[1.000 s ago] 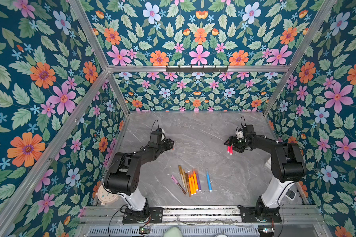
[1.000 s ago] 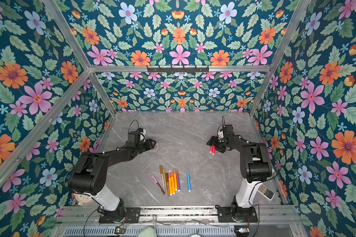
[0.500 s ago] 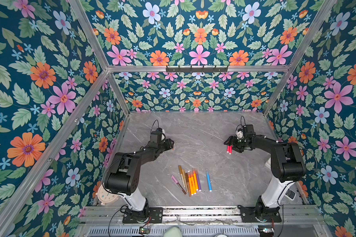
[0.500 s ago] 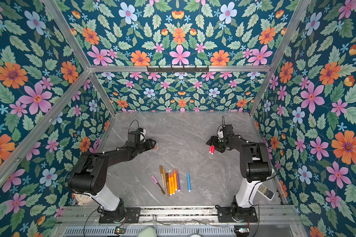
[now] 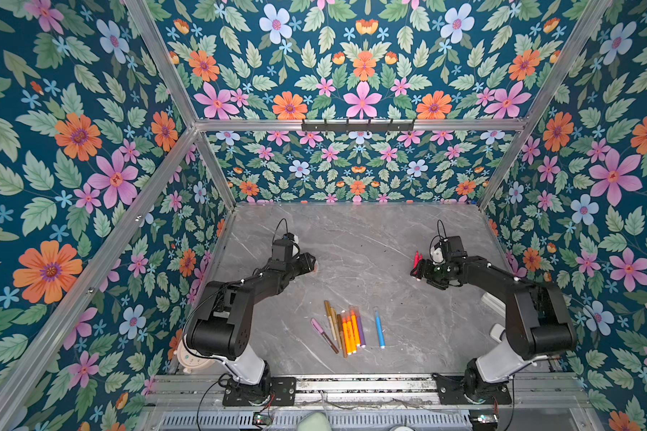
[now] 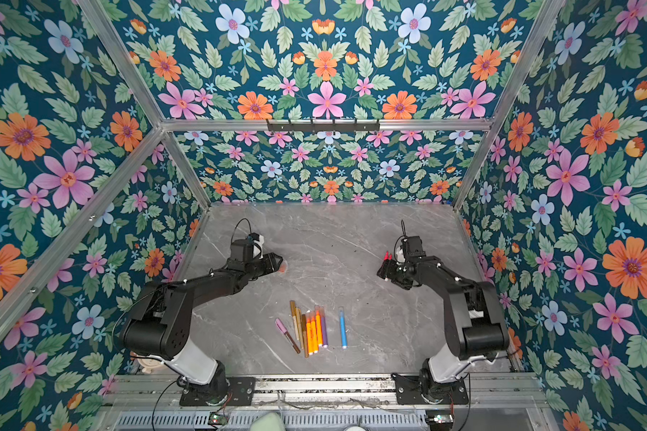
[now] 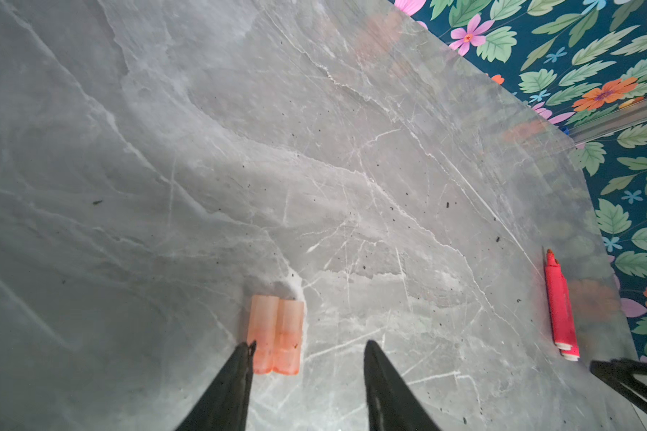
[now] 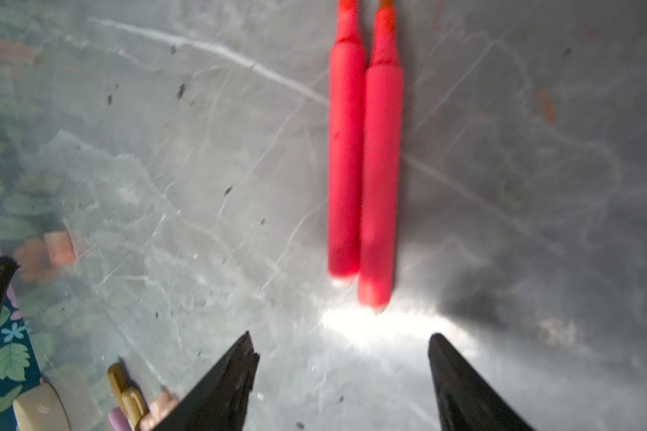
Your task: Open the pen caps
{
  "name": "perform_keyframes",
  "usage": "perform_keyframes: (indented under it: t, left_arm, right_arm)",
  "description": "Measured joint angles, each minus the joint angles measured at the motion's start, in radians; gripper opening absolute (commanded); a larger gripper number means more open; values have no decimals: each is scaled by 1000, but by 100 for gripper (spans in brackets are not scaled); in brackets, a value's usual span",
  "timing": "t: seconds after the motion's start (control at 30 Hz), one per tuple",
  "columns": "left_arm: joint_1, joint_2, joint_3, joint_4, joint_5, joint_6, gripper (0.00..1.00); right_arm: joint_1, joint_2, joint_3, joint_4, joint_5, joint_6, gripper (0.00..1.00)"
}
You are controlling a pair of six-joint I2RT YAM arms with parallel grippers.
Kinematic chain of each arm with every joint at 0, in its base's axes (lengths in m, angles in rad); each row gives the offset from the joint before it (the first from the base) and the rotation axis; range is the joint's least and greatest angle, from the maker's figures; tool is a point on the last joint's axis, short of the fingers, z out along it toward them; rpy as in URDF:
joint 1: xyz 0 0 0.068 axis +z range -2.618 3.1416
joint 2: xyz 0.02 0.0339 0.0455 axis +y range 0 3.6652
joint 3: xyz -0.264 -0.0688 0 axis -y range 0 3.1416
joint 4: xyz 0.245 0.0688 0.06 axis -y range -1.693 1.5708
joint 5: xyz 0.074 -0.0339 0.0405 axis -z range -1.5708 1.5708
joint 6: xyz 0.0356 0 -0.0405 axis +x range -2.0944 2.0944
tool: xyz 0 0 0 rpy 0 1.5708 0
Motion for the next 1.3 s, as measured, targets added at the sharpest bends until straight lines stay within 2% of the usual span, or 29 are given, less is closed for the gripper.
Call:
perform_keyframes:
  t: [0.13,0.3,0.43,0.57,0.63,0.67,0.7,0.87,1.03,1.3]
  left_arm:
    - [0,-44,-33,13,-19,0,50]
    - [0,-130,-103,66,-43,-4,55]
    - [-1,-211,-169,122,-74,-18,55]
    - [-14,-293,-229,175,-109,-20,55]
    - [-37,-351,-260,190,-148,-19,63]
    - [-60,-392,-278,200,-172,-13,76]
    - [-85,-432,-294,207,-202,1,99]
    - [-256,-624,-375,269,-391,95,100]
    - [-272,-647,-430,320,-589,84,100]
    - [-275,-643,-432,351,-635,68,100]
  right_arm:
    - [230,-188,-78,-56,91,33,68]
    - [589,-338,-151,-137,243,172,57]
    - [816,-351,-188,-203,356,321,53]
    - [967,-235,-136,-243,431,428,52]
    - [1006,-172,-99,-253,457,461,52]
    - [1018,-147,-84,-255,468,471,50]
    - [1025,-128,-74,-258,475,481,49]
    - [1036,-67,-46,-271,494,514,47]
    - [1037,-23,-29,-280,497,522,46]
    - [1037,35,-11,-280,495,526,43]
